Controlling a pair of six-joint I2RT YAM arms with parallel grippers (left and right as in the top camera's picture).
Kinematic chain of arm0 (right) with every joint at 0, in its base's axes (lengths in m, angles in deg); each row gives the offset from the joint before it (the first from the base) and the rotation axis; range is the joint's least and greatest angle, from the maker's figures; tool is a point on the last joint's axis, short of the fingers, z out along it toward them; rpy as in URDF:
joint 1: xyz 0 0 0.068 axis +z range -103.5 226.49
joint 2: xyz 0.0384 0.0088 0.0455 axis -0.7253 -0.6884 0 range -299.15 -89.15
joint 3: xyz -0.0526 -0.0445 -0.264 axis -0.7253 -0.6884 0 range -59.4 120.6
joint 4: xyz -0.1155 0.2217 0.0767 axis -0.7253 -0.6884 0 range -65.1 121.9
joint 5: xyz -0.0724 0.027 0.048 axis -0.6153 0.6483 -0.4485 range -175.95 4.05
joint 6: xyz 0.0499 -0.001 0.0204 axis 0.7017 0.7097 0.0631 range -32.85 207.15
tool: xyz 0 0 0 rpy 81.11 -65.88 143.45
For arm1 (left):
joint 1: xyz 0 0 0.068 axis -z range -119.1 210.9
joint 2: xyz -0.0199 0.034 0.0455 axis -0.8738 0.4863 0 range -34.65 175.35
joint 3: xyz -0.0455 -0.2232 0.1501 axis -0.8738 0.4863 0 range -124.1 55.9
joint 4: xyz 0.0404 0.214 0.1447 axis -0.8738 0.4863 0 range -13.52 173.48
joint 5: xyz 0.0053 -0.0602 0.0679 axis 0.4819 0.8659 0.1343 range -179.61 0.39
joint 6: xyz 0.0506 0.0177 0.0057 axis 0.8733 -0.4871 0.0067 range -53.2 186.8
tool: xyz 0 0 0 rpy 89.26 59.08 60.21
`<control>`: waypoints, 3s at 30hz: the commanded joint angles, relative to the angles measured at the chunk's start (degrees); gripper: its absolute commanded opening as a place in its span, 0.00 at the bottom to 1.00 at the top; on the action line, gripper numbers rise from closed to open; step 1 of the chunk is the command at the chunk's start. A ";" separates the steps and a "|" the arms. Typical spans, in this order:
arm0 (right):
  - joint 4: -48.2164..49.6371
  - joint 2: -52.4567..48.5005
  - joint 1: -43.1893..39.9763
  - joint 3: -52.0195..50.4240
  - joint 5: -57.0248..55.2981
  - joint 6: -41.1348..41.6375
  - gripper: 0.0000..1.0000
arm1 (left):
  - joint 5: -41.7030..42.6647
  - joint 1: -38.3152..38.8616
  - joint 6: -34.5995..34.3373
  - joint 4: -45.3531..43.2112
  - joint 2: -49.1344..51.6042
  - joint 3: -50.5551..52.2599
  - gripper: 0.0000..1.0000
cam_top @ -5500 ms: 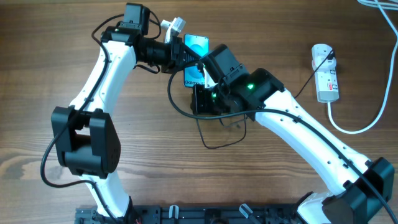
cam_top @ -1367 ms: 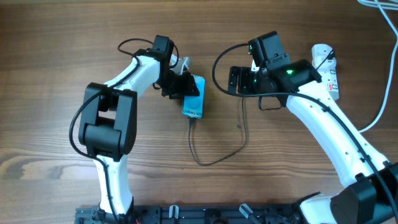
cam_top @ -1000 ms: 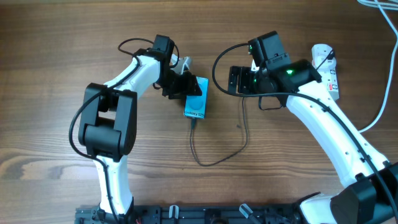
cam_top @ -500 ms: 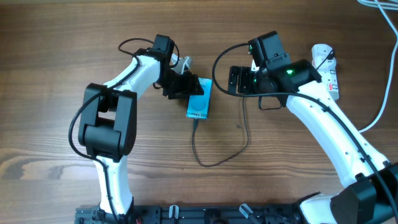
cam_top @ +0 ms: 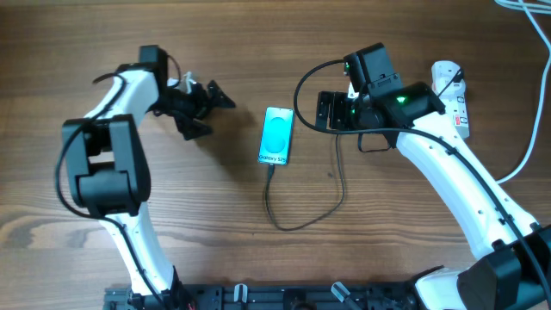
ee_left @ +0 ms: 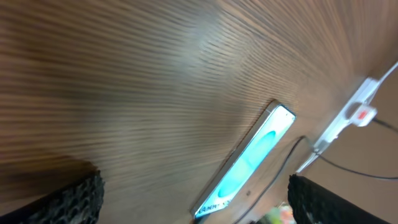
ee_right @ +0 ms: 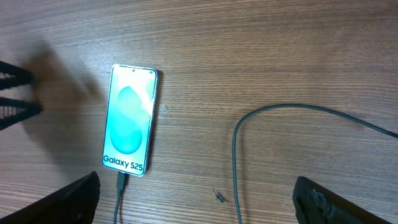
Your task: Plug charger to phone and switch on socket
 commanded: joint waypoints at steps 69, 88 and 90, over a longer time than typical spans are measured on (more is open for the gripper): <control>-3.65 -39.12 -47.58 23.98 0.44 -1.44 1.00 | -4.74 -3.43 -0.42 0.61 2.82 1.05 1.00; -3.74 -39.15 -47.58 23.96 -2.34 0.50 1.00 | -4.74 -3.43 -0.42 0.61 2.82 1.05 1.00; -4.13 -39.15 -47.58 23.91 -1.88 0.42 1.00 | -4.74 -3.43 -0.42 0.61 2.82 1.05 1.00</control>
